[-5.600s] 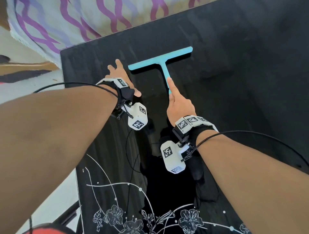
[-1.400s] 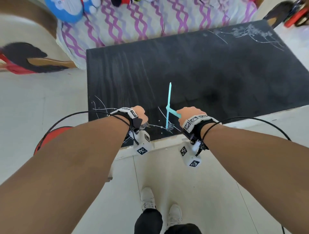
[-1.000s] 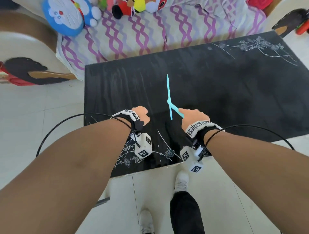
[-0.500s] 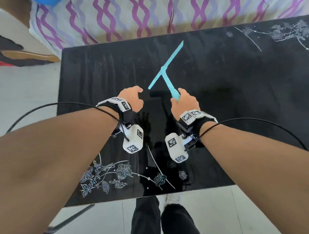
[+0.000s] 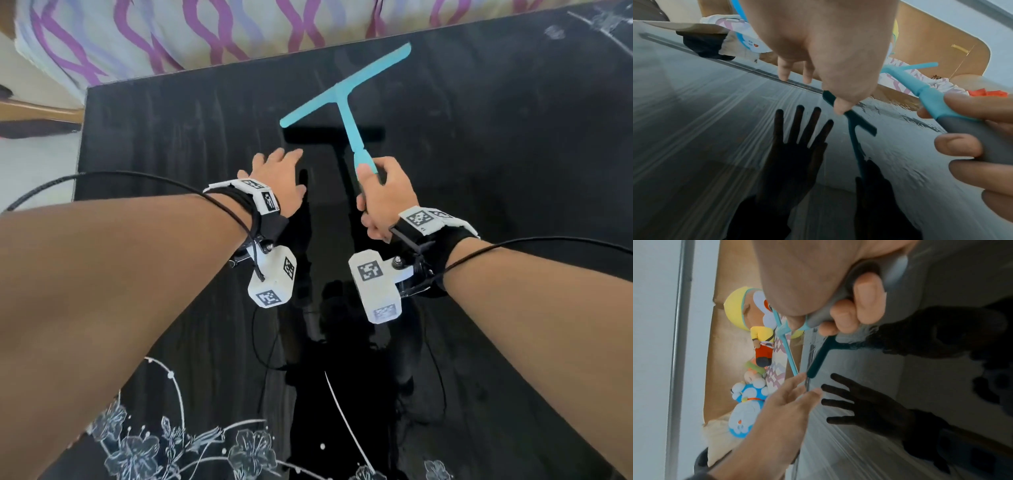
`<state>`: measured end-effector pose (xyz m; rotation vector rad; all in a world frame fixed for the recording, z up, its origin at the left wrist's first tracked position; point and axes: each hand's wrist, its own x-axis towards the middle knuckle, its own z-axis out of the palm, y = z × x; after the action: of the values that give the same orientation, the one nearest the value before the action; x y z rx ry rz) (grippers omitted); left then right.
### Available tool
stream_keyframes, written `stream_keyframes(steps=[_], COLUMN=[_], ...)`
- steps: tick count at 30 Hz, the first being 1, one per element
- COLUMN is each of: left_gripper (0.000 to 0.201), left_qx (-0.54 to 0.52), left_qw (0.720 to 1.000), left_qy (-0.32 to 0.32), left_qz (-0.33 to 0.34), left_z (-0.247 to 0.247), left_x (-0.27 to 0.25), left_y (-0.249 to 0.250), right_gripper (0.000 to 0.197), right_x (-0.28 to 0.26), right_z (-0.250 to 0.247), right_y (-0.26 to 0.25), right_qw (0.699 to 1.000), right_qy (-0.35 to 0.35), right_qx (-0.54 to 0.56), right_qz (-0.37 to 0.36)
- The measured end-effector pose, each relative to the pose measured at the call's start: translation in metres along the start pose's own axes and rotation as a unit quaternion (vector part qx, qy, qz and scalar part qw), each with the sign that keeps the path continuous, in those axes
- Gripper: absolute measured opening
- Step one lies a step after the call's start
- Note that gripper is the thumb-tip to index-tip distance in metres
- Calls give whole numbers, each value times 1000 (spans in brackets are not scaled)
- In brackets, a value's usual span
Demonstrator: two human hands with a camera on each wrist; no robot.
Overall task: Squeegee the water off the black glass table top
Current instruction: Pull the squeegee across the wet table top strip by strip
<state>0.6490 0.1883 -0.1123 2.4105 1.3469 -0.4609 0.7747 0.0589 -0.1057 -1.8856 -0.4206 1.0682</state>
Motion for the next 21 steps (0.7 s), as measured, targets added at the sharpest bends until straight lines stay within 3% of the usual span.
stream_keyframes(steps=[5,10,21], left_gripper=[109,147,148], left_qx=[46,68,140], left_qw=[999,996,985], left_qy=[-23,-50,-93], left_qz=[-10,-30,-48], left_z=[-9,-23,-25], left_x=[50,84,104], left_y=[-5,-5,-7], right_gripper=[32,34,37], right_x=[32,57,112], right_z=[10,13,37], right_y=[-12,-27,-68], right_qw=[991,989,981], right_qy=[-20,-40,-110], right_qx=[108,105,119], right_qz=[81,97,109])
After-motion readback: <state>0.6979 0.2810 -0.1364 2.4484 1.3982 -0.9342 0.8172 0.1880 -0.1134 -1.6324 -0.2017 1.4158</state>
